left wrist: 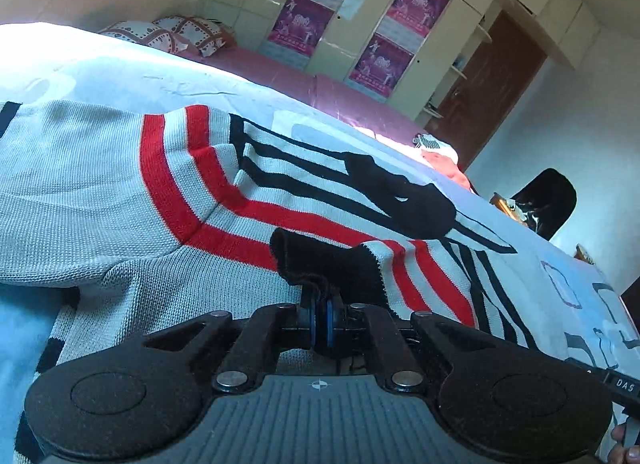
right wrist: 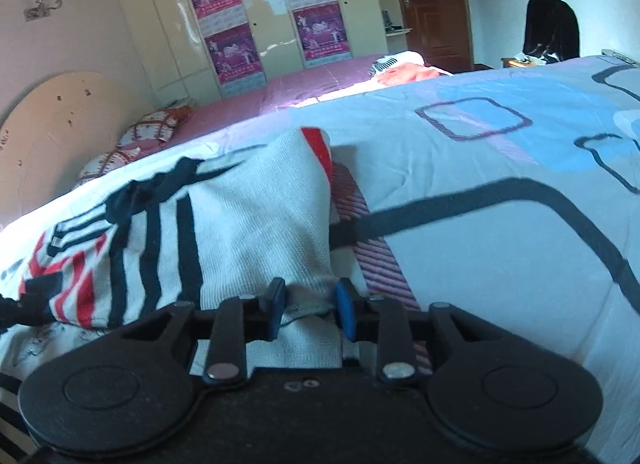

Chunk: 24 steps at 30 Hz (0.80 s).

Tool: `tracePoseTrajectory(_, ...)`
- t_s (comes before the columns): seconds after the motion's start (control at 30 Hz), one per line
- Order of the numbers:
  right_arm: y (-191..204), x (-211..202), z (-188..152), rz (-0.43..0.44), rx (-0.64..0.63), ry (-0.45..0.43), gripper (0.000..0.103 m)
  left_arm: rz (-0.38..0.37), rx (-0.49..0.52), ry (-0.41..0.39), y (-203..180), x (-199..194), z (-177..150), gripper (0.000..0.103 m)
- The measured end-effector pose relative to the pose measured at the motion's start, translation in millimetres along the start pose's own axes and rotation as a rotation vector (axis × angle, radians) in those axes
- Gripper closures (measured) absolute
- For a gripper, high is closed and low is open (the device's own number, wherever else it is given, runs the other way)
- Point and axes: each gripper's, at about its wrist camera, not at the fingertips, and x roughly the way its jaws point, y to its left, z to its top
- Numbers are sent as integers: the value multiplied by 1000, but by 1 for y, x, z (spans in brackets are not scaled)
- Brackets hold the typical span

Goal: Fold small clothes
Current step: 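Fold the held sleeve across the sweater body while the left gripper grasps the other cuff, then lay the sleeve on the body and open the right gripper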

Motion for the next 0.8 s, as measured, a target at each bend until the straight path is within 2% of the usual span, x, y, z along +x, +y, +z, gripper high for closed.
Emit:
tracePoseTrajectory(0.07,-12,3,16,49,29,-46,69,0,-5,-3,-1,2,-4,99)
tracePoseTrajectory(0.2,-45,38,50,115,152,-92,69,1,-23,-18,0,1,-9,99)
tracePoseTrajectory(0.27,-57,62,64,150,187,-79,67,10,-26,-26,-1,-1,-11,99)
tracePoseTrajectory(0.37,-60,95,74,203,195,-18,56,26,-28,-35,-4,-3,-11,99)
tracePoseTrajectory(0.4,-58,103,75,206,177,7,71,32,-29,-38,-5,-2,-11,99)
tracePoseTrajectory(0.43,-53,106,74,195,139,12,90,47,-31,-55,-6,-5,-11,99)
tracePoseTrajectory(0.5,-38,100,74,99,28,-19,101,89,-30,-129,-12,-15,-13,99)
tracePoseTrajectory(0.53,-33,96,73,49,-3,-43,102,122,-16,-143,-15,-16,-14,99)
tracePoseTrajectory(0.6,-30,105,67,-20,-42,-16,101,179,-27,-99,-16,-4,-18,99)
tracePoseTrajectory(0.63,-32,106,68,-11,-38,-18,101,181,-44,-115,-15,-3,-20,99)
tracePoseTrajectory(0.7,-32,100,72,5,-51,-20,91,193,-64,-130,-14,-8,-19,98)
tracePoseTrajectory(0.77,-33,89,75,45,-57,-56,86,254,-103,-160,-12,-20,-18,98)
tracePoseTrajectory(0.8,-33,84,78,66,-70,-70,86,299,-115,-202,-11,-30,-17,98)
